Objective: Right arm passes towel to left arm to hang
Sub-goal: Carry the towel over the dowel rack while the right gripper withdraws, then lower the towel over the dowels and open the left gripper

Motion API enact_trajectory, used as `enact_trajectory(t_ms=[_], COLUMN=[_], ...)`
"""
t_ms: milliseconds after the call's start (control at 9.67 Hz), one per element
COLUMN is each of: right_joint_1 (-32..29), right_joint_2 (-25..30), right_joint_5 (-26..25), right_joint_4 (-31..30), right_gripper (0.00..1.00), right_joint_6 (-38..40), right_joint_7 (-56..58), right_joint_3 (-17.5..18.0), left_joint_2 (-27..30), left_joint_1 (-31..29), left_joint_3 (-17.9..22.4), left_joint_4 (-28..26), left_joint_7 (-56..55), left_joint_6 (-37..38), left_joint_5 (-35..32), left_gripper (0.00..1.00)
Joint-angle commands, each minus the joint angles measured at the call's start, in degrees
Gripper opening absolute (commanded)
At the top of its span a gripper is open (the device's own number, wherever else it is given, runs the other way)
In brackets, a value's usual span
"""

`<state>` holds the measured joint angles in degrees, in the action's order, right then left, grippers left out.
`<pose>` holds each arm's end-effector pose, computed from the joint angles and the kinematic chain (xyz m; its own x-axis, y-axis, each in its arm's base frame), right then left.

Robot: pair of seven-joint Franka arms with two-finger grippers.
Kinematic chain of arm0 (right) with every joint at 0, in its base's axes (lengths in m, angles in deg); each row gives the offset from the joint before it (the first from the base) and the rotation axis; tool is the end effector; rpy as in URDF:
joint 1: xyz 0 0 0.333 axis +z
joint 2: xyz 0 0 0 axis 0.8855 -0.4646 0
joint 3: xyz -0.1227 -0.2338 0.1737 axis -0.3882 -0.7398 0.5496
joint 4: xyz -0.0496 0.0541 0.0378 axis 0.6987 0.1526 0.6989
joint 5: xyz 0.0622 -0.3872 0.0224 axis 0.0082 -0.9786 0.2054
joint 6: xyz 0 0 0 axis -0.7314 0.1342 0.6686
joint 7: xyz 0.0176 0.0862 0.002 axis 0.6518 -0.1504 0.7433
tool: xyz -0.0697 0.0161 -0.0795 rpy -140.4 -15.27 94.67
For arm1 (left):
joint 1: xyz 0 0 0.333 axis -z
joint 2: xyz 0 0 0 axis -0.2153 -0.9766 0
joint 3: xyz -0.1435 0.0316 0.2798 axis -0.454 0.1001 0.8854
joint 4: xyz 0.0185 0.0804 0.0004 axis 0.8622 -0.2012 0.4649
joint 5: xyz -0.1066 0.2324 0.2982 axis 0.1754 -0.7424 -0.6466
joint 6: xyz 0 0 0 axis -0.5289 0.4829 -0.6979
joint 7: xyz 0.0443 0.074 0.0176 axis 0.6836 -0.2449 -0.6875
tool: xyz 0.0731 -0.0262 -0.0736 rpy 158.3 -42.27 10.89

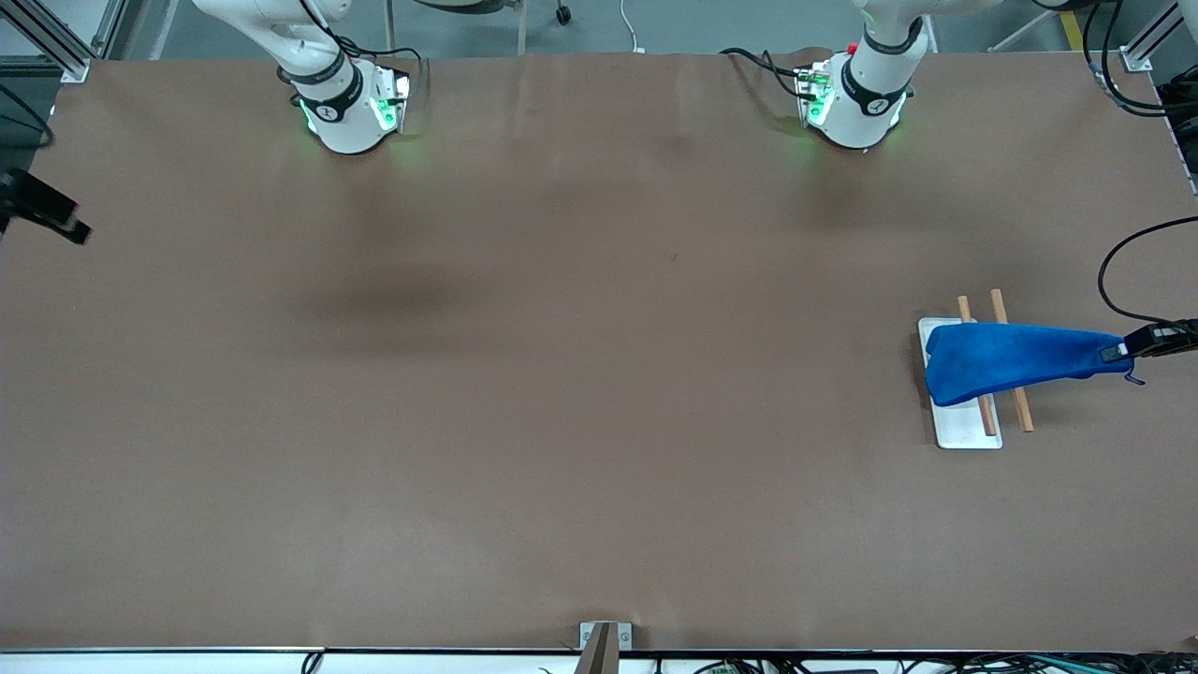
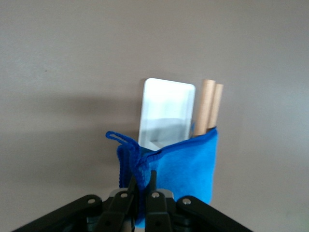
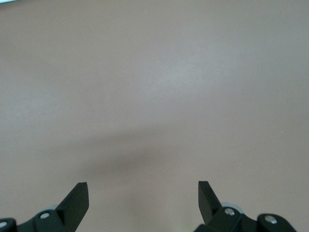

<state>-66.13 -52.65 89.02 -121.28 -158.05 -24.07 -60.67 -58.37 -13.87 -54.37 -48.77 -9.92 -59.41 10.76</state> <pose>0.5200 -0.0712 0.6741 0.9827 -0.1819 0.0354 -0.1816 -0.9833 -0.0126 0.5834 0.2982 0.3452 0.9942 0.1071 -0.0016 0.0980 -0.9034 0.4173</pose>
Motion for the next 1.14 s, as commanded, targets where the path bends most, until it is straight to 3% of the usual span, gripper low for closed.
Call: enact_trajectory(t_ms=[0,207,517,621,724,931,1034], right_joint_1=[0.66,0.39,-0.05,-0.13,0.04,0.22,0.04], right_joint_2=[-1.45,-1.64,-1.46,-1.55,-1.46,-1.46,-1.46], right_joint_5=[-0.63,-0.71,-1.24,-1.33,-1.42,-1.42,-1.42], right_joint_4=[2.76,2.68,2.77,2.68,2.68,2.33,2.24], right_gripper=[1.0,1.0,1.0,1.0,1.0,1.0,1.0], right_joint_6=[1.88,1.71,1.79,1.53,1.44,1.44,1.44], right_joint_7=[-1.4,1.99,2.64,2.81,2.9,2.73,2.64], right_joint_3=[-0.77,-0.59,0.28,0.29,0.37,0.38,0.38], left_joint_2=[-2.12,-0.72,3.57,6.29,9.27,15.86,19.03], left_joint_1=[-0.23,0.99,3.1,4.33,3.56,3.64,3.55], left_joint_3=[0.58,0.33,-3.1,-5.28,-10.35,-15.38,-19.33], left_joint_4=[0.78,3.31,3.77,3.68,3.07,-0.87,-1.41], left_joint_7=[1.22,1.06,-1.13,-5.14,-9.27,-18.06,-23.85], left_joint_6=[-0.37,-0.63,-1.86,-2.04,-1.95,-1.78,-1.25], left_joint_5=[-0.9,-12.26,-15.04,-20.54,-23.37,-24.36,-29.33], left_gripper=[0.99,1.0,1.0,1.0,1.0,1.0,1.0])
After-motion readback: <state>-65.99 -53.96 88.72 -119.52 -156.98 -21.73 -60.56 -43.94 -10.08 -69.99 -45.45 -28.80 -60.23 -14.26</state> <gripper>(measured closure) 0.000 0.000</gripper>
